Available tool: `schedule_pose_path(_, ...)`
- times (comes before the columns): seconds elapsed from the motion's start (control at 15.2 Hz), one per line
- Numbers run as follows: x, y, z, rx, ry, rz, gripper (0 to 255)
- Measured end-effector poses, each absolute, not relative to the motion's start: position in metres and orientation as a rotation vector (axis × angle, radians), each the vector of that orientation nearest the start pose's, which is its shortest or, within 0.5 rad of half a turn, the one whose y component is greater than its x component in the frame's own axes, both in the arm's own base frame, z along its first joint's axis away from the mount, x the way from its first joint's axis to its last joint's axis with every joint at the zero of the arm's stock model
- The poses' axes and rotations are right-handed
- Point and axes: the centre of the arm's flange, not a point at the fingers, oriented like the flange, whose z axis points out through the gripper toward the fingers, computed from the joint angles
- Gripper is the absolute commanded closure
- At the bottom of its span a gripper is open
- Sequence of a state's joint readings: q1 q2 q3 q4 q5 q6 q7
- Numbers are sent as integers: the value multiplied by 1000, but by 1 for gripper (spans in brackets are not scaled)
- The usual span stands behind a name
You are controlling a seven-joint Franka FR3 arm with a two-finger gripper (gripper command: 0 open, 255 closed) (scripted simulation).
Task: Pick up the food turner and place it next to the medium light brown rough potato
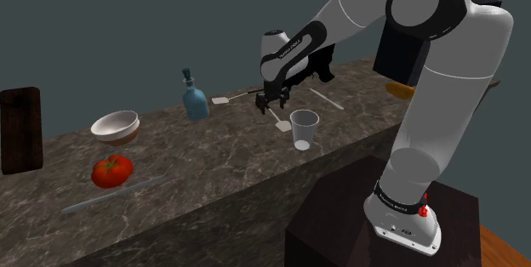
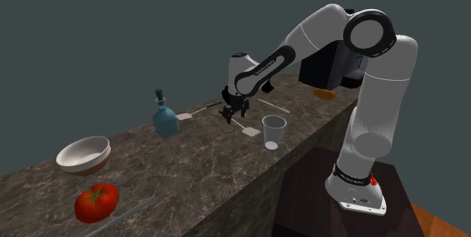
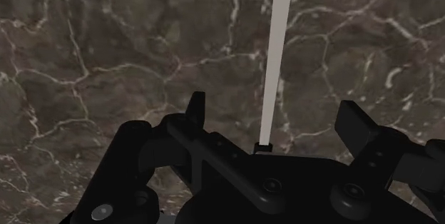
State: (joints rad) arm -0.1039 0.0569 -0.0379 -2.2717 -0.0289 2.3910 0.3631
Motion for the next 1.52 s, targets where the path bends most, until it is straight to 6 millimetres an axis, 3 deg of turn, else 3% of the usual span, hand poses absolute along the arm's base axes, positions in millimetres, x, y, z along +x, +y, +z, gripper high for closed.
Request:
schedule_pose_path(0.73, 525, -75, 341, -3063, 757, -102, 255)
schedule_pose_path(1.52, 524, -74, 402, -3063, 756, -103, 255)
